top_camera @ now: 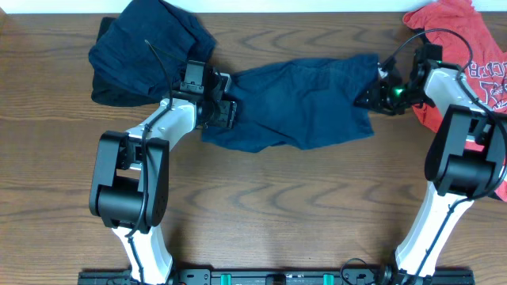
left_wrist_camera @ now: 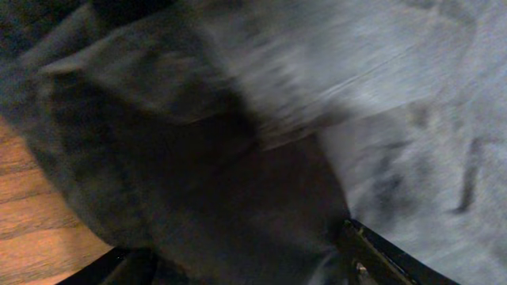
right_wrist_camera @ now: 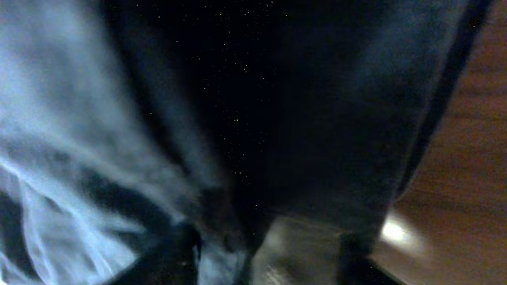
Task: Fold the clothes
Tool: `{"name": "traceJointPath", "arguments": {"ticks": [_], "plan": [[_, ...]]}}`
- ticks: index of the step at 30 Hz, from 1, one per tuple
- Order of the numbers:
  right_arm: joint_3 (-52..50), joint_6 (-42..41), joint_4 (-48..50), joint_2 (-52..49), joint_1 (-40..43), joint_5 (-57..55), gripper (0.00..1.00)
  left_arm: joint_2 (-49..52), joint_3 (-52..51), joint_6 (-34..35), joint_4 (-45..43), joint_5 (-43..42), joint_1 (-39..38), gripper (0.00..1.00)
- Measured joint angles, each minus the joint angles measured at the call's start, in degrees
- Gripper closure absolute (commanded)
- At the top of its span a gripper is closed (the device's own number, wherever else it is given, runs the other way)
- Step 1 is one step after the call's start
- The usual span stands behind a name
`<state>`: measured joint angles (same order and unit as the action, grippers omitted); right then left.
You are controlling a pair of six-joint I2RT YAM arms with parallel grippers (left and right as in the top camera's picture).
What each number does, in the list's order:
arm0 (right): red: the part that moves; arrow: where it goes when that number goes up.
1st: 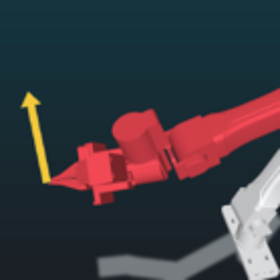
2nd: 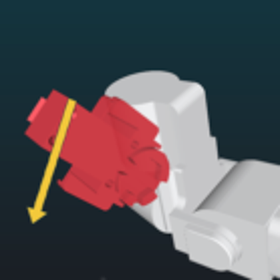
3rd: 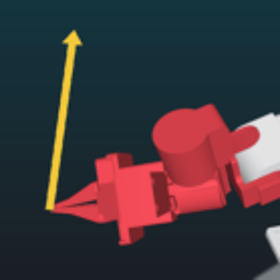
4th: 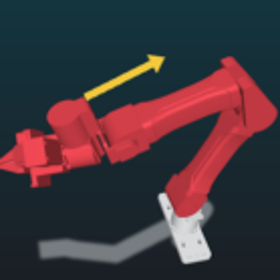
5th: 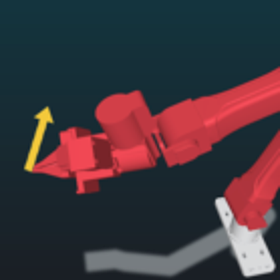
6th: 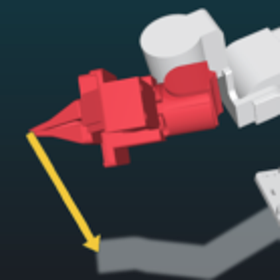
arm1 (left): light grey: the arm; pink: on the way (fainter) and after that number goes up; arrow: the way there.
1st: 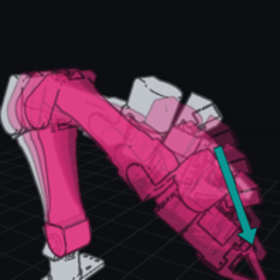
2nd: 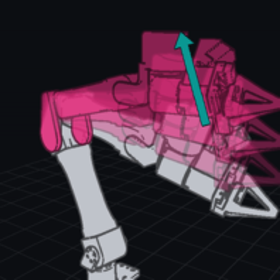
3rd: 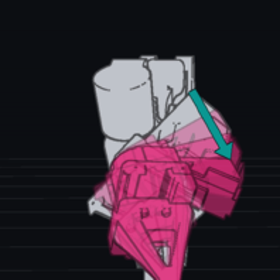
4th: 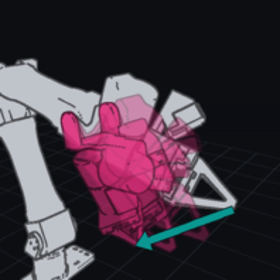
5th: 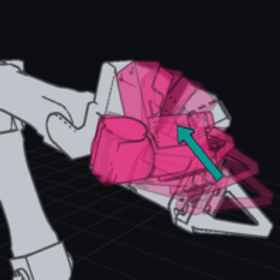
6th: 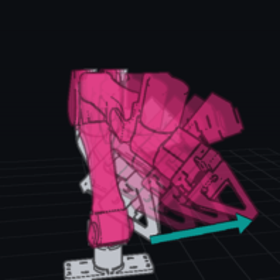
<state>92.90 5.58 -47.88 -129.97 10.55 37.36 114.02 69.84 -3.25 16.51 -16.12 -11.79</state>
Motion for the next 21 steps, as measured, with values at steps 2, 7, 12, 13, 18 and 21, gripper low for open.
{"name": "traceJointPath", "arguments": {"ticks": [2,7,12,13,18,21], "plan": [[0.0,-0.3,-0.1,-0.9,-0.2,0.9,0.99,0.0,0.0,0.0,0.0,0.0,0.0,0.3],[0.0,-0.3,-0.5,-1.0,0.5,2.1,0.99,0.0,0.0,0.0,0.0,0.0,0.0,0.3],[-0.3,-0.1,-1.6,-0.3,3.7,2.4,0.99,-0.9,0.0,0.2,2.1,0.0,0.0,0.3],[-0.5,0.1,-1.8,0.3,4.7,2.1,0.99,-1.2,0.0,0.2,2.7,0.0,0.0,0.3],[-0.8,0.9,-2.4,6.0,10.2,-0.4,0.99,-5.3,-0.1,1.8,5.7,0.0,0.0,0.3],[-0.8,1.4,-3.6,9.6,12.2,-1.6,0.99,-8.7,-0.1,4.3,6.3,-0.1,0.0,0.3]]}}
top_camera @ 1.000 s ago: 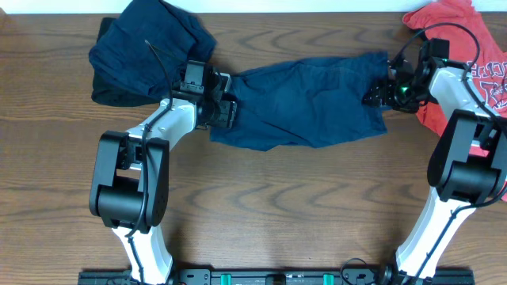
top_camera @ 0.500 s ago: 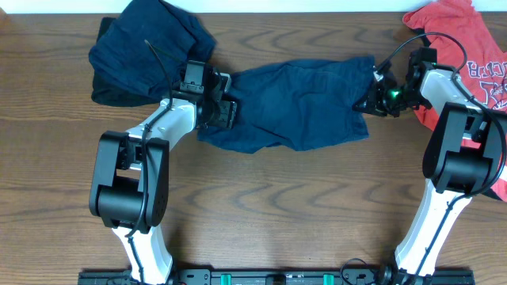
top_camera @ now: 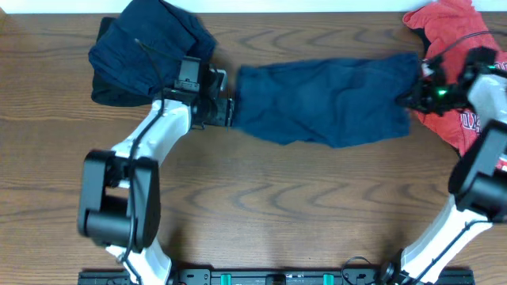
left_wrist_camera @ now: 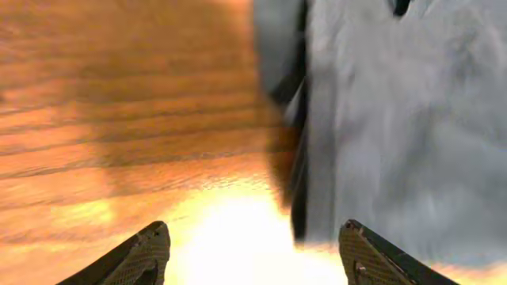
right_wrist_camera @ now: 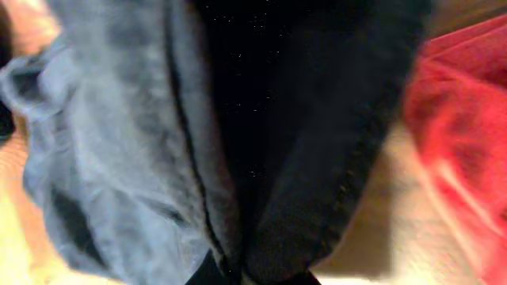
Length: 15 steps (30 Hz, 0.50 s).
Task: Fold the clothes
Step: 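Lift the shorts' right end with the right gripper toward the red t-shirt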
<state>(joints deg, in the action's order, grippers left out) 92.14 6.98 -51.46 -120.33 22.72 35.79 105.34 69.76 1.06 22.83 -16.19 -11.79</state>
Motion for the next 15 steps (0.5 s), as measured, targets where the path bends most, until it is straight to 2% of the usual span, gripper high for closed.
{"name": "traceJointPath", "arguments": {"ticks": [8,15], "plan": [[0.1,1.5,-1.9,3.6,-2.0,-1.3,0.99,-1.9,0.0,2.7,-0.7,-4.3,-0.4,0.3],[0.0,1.6,-4.1,12.1,-6.9,-3.7,0.99,-1.9,0.0,3.4,-6.8,-5.7,-2.2,0.3]]}}
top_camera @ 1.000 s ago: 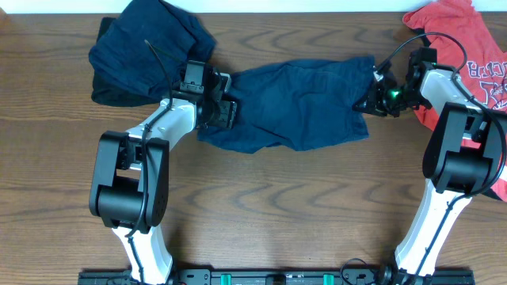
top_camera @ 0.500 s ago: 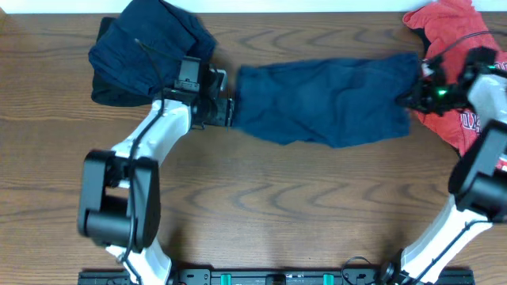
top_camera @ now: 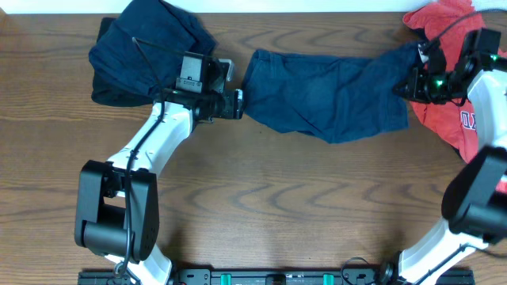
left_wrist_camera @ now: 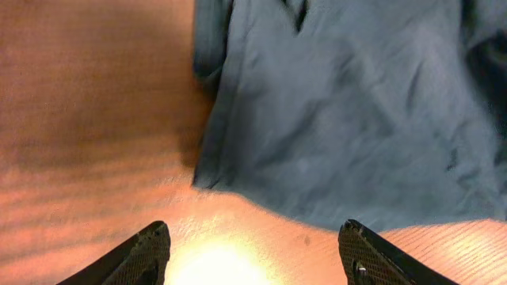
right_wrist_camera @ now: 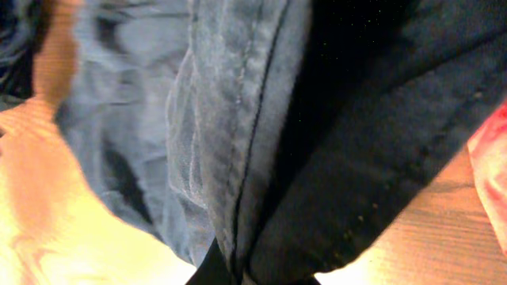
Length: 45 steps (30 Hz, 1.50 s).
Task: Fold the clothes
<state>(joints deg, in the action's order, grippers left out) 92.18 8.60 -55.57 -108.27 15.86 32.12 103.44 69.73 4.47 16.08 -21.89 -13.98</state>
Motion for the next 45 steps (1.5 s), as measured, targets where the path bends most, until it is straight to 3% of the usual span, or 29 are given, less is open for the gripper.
{"name": "traceJointPath", "arguments": {"ticks": [6,13,22,32,41,43,45], "plan": [[0.0,-0.3,-3.4,8.7,-1.1,-1.5,0.99,0.0,0.0,0.0,-7.1,-0.3,-0.5,0.3],[0.0,-1.7,-6.6,13.2,-0.7,-3.9,0.99,0.0,0.0,0.0,-8.9,-0.3,-0.6,0.3],[0.0,-2.6,-14.4,14.2,0.0,-5.9,0.99,0.3,0.0,0.0,-13.6,-0.2,-5.2,0.3],[0.0,-2.8,-13.4,14.2,-2.9,-6.6,0.99,8.9,0.0,-0.4,-21.9,-0.5,-8.4,0.31],[0.0,-2.8,-12.5,14.2,-3.6,-7.2,0.99,15.2,0.2,-10.5,-20.8,3.6,-8.3,0.3],[0.0,-2.8,-12.5,14.2,-3.6,-7.6,0.99,15.2,0.3,-13.6,-19.8,4.6,-8.3,0.38],[0.0,-2.8,-12.5,14.2,-3.6,-8.0,0.99,15.2,0.7,-16.8,-17.6,5.8,-8.4,0.53]]}}
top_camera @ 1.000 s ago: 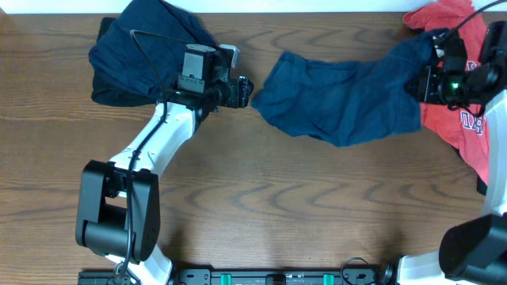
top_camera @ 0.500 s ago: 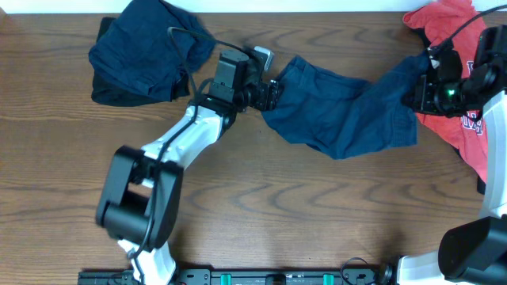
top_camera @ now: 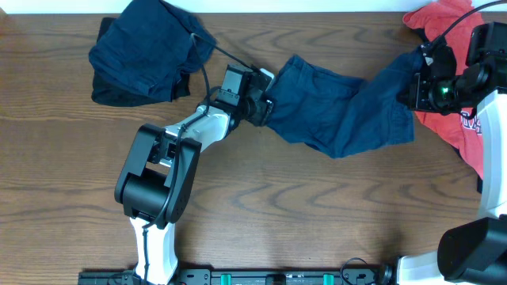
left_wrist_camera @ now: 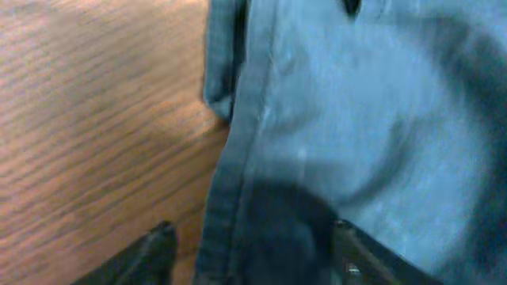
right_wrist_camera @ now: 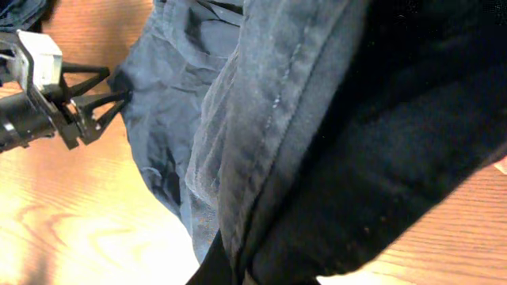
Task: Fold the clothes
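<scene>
A dark blue garment [top_camera: 341, 107] lies stretched slantwise across the back of the table. My right gripper [top_camera: 418, 89] is shut on its right end, and the dark cloth fills the right wrist view above that gripper [right_wrist_camera: 249, 277]. My left gripper [top_camera: 260, 104] is at the garment's left edge. In the left wrist view that gripper [left_wrist_camera: 249, 235] stands open, with the garment's hem [left_wrist_camera: 230, 182] running down between its fingers [left_wrist_camera: 158, 241]. The right wrist view also shows the left gripper [right_wrist_camera: 95, 111] at the far edge of the cloth [right_wrist_camera: 182, 103].
A heap of dark navy clothes [top_camera: 146, 51] lies at the back left. A red shirt [top_camera: 455, 28] lies at the back right, partly under the right arm. Bare wooden table [top_camera: 261, 214] takes up the front half.
My left gripper has moved right, from bare wood beside the garment's left edge to over that hem. The garment's left end has shifted right and the cloth now lies more slanted.
At first the garment lay mid-table, cloth filling both wrist views. Then it was stretched further right, the right gripper holding its end and the left gripper open over bare wood. It then sat nearer the back edge. Now the left gripper is over the hem.
</scene>
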Tool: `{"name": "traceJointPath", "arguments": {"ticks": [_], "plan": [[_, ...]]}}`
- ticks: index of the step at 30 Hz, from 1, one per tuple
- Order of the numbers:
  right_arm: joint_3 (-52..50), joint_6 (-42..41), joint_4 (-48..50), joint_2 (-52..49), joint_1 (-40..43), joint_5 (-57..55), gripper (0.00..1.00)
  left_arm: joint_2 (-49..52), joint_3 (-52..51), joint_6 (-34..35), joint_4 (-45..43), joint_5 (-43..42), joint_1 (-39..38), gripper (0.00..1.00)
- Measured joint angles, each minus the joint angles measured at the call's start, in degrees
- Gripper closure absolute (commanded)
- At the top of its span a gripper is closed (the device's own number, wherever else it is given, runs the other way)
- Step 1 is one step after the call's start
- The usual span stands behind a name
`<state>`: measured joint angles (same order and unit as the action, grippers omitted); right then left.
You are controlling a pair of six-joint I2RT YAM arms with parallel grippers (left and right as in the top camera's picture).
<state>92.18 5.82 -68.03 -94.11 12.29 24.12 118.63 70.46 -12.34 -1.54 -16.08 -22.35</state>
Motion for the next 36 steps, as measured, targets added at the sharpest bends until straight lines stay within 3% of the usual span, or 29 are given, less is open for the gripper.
{"name": "traceJointPath", "arguments": {"ticks": [2,9,13,16,22,26,31,34,36], "plan": [[0.0,0.0,0.1,0.0,0.0,-0.3,0.99,0.0,0.2,-3.3,3.4,2.0,-0.1,0.64],[0.0,0.0,0.8,0.0,0.0,-0.6,0.99,-0.7,1.7,-10.5,9.6,14.6,-2.2,0.66],[0.0,0.0,0.8,0.0,0.0,-0.6,0.99,-1.0,2.0,-11.8,12.2,18.2,-2.9,0.74],[0.0,0.0,0.9,0.0,0.0,-0.6,0.99,-1.5,2.5,-11.8,17.2,20.0,-3.2,0.76],[0.0,0.0,1.8,0.0,0.0,-0.6,0.99,-2.8,3.4,-6.2,30.4,22.4,-3.3,0.94],[0.0,0.0,3.8,0.0,0.0,-0.6,0.99,-3.2,3.5,-0.6,34.9,23.2,-3.3,0.94],[0.0,-0.3,5.8,0.0,0.0,-0.6,0.99,-3.8,3.4,2.1,34.3,22.6,-3.2,0.94],[0.0,-0.4,5.9,0.0,0.0,-0.6,0.99,-4.9,3.3,2.0,27.8,19.5,-3.2,0.71],[0.0,-0.4,5.9,0.0,0.0,-0.7,0.99,-6.0,3.3,2.1,21.0,16.6,-3.2,0.63]]}}
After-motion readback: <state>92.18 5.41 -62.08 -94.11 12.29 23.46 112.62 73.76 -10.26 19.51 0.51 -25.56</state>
